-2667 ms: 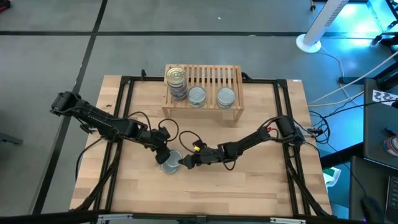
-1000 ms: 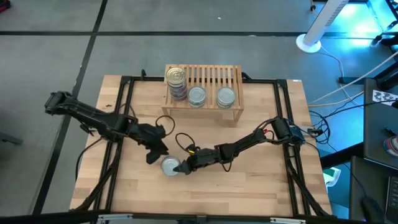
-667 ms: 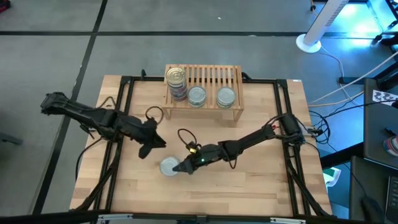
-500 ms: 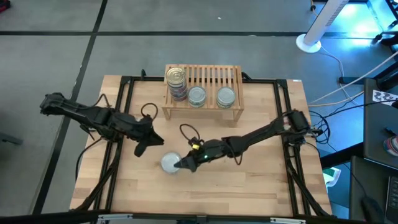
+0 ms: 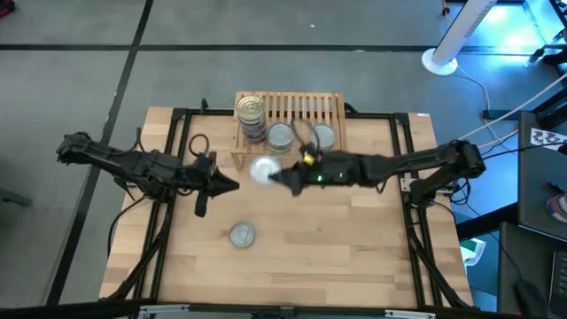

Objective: Stack canned seafood by type on shelf
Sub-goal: Stack the green tuna can on top of the other green tuna can on the shelf

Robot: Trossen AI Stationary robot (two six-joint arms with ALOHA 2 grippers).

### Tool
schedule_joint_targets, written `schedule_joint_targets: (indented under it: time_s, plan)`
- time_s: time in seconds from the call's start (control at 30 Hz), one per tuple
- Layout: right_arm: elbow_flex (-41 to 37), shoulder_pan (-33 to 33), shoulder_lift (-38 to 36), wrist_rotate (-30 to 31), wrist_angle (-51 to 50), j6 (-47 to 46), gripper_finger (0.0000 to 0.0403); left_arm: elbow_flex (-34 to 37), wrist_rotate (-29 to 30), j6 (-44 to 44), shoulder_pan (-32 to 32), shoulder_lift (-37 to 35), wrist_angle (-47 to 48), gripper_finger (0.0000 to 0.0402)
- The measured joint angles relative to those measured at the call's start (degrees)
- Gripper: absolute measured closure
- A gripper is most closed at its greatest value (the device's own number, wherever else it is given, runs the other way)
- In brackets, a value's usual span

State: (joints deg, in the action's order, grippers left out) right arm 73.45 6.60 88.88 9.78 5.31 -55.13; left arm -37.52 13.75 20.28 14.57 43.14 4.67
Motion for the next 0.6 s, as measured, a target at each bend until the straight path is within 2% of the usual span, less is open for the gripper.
schedule_joint_targets:
  time_s: [0.1,0.2,0.6]
  plan:
    - [0.00,-3.82,-1.41,0.53,-2.11,-0.06,0.0262,-0.03,3.49,-5.99,-0.05,1.77,-8.33,0.0378]
    - [-0.01,-7.38,-1.39,-0.66,-3.71,-1.43,0.0262,-0.04,4.56,-10.24,-0.11,3.95,-14.09,0.0385]
    - [-0.04,-15.65,-1.70,-2.95,-12.21,-2.03,0.0261,-0.04,4.66,-11.83,-0.11,9.95,-15.99,0.0397]
